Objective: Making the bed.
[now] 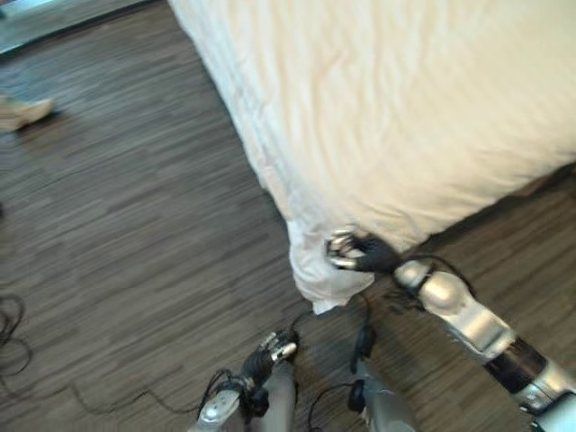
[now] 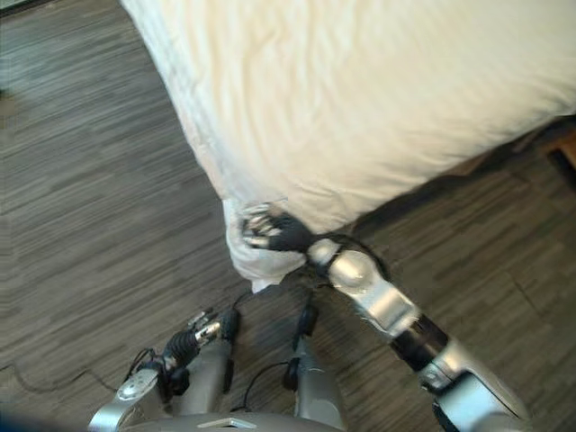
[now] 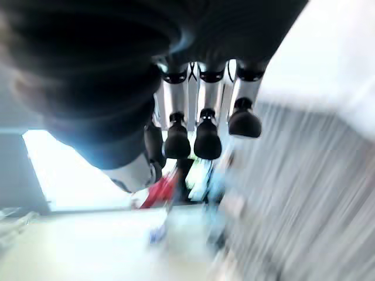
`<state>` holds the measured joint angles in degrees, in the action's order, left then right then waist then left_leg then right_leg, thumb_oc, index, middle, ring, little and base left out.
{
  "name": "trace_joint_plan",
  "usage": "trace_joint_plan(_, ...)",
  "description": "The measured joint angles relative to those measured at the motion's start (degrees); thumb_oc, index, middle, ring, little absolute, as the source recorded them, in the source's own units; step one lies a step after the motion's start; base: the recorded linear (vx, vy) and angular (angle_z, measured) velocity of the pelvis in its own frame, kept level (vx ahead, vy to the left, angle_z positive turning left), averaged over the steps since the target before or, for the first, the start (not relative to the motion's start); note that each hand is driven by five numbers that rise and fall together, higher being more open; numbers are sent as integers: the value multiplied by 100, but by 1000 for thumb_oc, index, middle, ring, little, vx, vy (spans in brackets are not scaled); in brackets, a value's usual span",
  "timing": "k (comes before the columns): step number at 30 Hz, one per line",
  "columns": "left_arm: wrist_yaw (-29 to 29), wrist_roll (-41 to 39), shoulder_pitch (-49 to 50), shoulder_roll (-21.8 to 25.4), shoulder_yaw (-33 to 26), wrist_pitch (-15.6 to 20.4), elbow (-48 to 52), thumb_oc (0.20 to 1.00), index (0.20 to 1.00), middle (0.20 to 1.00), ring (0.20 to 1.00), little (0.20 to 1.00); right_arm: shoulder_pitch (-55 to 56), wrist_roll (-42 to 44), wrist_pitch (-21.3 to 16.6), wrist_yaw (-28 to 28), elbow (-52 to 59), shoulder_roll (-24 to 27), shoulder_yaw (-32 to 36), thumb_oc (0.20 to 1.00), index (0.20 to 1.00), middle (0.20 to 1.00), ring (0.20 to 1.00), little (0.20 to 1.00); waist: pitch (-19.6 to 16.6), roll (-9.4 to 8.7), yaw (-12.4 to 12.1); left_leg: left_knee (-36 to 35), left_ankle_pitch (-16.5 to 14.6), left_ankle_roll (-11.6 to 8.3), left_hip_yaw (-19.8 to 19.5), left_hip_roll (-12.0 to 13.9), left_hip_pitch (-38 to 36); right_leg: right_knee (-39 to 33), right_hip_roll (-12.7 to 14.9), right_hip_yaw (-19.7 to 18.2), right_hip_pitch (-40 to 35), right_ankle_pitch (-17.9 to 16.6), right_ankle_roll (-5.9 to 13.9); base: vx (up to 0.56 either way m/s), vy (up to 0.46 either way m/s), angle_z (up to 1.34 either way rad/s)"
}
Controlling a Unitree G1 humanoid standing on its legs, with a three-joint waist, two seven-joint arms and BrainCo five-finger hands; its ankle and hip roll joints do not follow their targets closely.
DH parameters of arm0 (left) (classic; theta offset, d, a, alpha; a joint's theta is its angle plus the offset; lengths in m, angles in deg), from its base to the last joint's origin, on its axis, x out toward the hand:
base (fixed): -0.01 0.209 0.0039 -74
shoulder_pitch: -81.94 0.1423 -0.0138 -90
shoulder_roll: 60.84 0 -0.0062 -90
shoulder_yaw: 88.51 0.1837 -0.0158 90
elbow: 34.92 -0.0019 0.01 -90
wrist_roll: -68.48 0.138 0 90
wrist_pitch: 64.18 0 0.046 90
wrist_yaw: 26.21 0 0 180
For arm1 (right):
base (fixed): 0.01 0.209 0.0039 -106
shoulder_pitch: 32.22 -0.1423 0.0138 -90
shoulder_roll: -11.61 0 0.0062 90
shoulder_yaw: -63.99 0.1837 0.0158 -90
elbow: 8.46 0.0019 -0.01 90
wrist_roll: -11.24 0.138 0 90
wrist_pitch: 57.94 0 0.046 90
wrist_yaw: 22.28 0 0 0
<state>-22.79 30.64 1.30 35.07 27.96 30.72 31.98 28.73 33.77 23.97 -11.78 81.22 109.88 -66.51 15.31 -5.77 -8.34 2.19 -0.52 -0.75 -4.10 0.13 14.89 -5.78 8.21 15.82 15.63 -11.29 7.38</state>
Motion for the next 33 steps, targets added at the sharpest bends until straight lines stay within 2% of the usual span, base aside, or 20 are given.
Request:
trace_joint_plan(3, -74, 3, -126, -197, 80, 8, -106, 1000, 1000, 1000, 1000, 1000, -703, 77, 112, -65, -1035, -636, -318, 200, 200, 200, 200, 200, 71, 81, -138, -5, -7, -11, -41, 44, 28, 1, -31, 73, 1, 13, -20, -57, -21, 9)
trace_joint_plan(4, -89, 7, -368, -304, 174, 3, -296, 1000, 1000, 1000, 1000, 1000, -1017, 215, 190, -191, -1962, -949, -346, 200, 200, 200, 200, 200, 132, 164, -277, 4, 1, -18, -143, 54, 68, 2, -47, 150, -29, 24, -37, -70, -37, 21)
trace_joint_plan(7, -112, 30, -600, -326, 257, 40, -317, 1000, 1000, 1000, 1000, 1000, -1434, 268, 257, -413, -2789, -1033, -247, 200, 200, 200, 200, 200, 330, 168, -437, 106, 1, -52, -273, 66, 221, 1, -56, 279, 13, 49, -71, -46, -30, 26)
trace_joint_plan(10, -269, 31, -805, -323, 193, 224, -344, 1000, 1000, 1000, 1000, 1000, -1464, 277, 258, -750, -3016, -985, 324, 200, 200, 200, 200, 200, 675, 107, -675, 120, 48, -120, -439, 73, 347, 0, -70, 429, 52, 49, -88, -55, 15, 28)
trace_joint_plan(12, -326, 41, -939, -320, 137, 264, -379, 1000, 1000, 1000, 1000, 1000, -1503, 278, 190, -990, -3372, -1095, 822, 200, 200, 200, 200, 200, 822, 67, -671, 320, 35, -136, -468, 60, 672, 1, -59, 449, 265, 18, -127, -92, 8, 6)
trace_joint_plan(14, -374, 42, -1210, -277, 127, 273, -412, 1000, 1000, 1000, 1000, 1000, -1640, 275, 182, -1160, -3441, -885, 924, 200, 200, 200, 200, 200, 1157, 32, -672, 478, 38, -133, -482, 60, 901, 1, -95, 466, 415, -46, -182, -124, -1, 4)
trace_joint_plan(17, -448, 43, -1442, -212, 189, 368, -396, 1000, 1000, 1000, 1000, 1000, -1798, 266, 110, -1396, -3924, -851, 1217, 200, 200, 200, 200, 200, 1411, 7, -662, 615, 27, -150, -516, 66, 1144, 2, -98, 483, 579, -73, -215, -81, 39, 3)
trace_joint_plan(18, -498, 45, -1511, -200, 215, 424, -408, 1000, 1000, 1000, 1000, 1000, -1812, 252, 5, -1528, -4509, -823, 1470, 200, 200, 200, 200, 200, 1458, -7, -655, 640, 44, -158, -542, 54, 1364, 1, -100, 490, 781, -92, -221, -43, 69, 6)
trace_joint_plan(20, -523, 53, -1621, -196, 233, 453, -417, 1000, 1000, 1000, 1000, 1000, -1792, 232, -3, -1530, -4927, -831, 1531, 200, 200, 200, 200, 200, 1566, 11, -657, 644, 61, -160, -553, 46, 1431, 1, -97, 484, 852, -122, -210, -10, 25, 2)
trace_joint_plan(21, -545, 54, -1639, -191, 238, 457, -429, 1000, 1000, 1000, 1000, 1000, -1791, 227, -136, -1537, -5138, -923, 1553, 200, 200, 200, 200, 200, 1569, 7, -653, 667, 57, -161, -554, 55, 1514, 1, -94, 472, 925, -135, -207, 0, 0, -3)
trace_joint_plan(25, -547, 59, -1644, -224, 240, 450, -462, 1000, 1000, 1000, 1000, 1000, -1763, 226, -74, -1571, -5076, -935, 1558, 200, 200, 200, 200, 200, 1565, -5, -594, 699, 61, -155, -516, 63, 1500, 2, -96, 460, 916, -181, -208, -16, 54, -3)
trace_joint_plan(26, -547, 85, -1643, -250, 204, 476, -470, 1000, 1000, 1000, 1000, 1000, -1679, 206, -245, -1521, -5284, -941, 1664, 200, 200, 200, 200, 200, 1560, -13, -605, 708, 55, -159, -513, 48, 1573, 2, -80, 462, 980, -183, -203, -5, 97, 5)
trace_joint_plan(27, -556, 207, -1630, -274, 67, 491, -553, 1000, 1000, 1000, 1000, 1000, -1408, 167, -871, -1376, -5439, -1078, 1999, 200, 200, 200, 200, 200, 1424, -80, -530, 738, 47, -171, -519, 31, 1786, 3, -52, 456, 1182, -194, -177, 7, 71, 4)
trace_joint_plan(29, -573, 301, -1645, -243, 24, 446, -551, 1000, 1000, 1000, 1000, 1000, -1225, 226, -729, -1288, -5828, -1230, 2203, 200, 200, 200, 200, 200, 1406, -106, -391, 808, 50, -167, -473, -48, 1878, 1, 18, 396, 1236, -144, -121, 8, 57, 2)
trace_joint_plan(31, -563, 310, -1597, -232, 31, 430, -506, 1000, 1000, 1000, 1000, 1000, -1025, 135, -768, -1241, -5885, -1177, 2212, 200, 200, 200, 200, 200, 1393, -117, -286, 819, 51, -148, -430, -101, 1880, 0, 73, 321, 1233, -77, -122, 3, 22, 1)
trace_joint_plan(33, -529, 320, -1581, -248, 105, 430, -378, 1000, 1000, 1000, 1000, 1000, -769, -82, -137, -1312, -6790, -972, 2222, 200, 200, 200, 200, 200, 1385, -114, -300, 807, 80, -108, -387, -156, 1901, 1, 121, 258, 1259, 86, -102, 15, 47, 5)
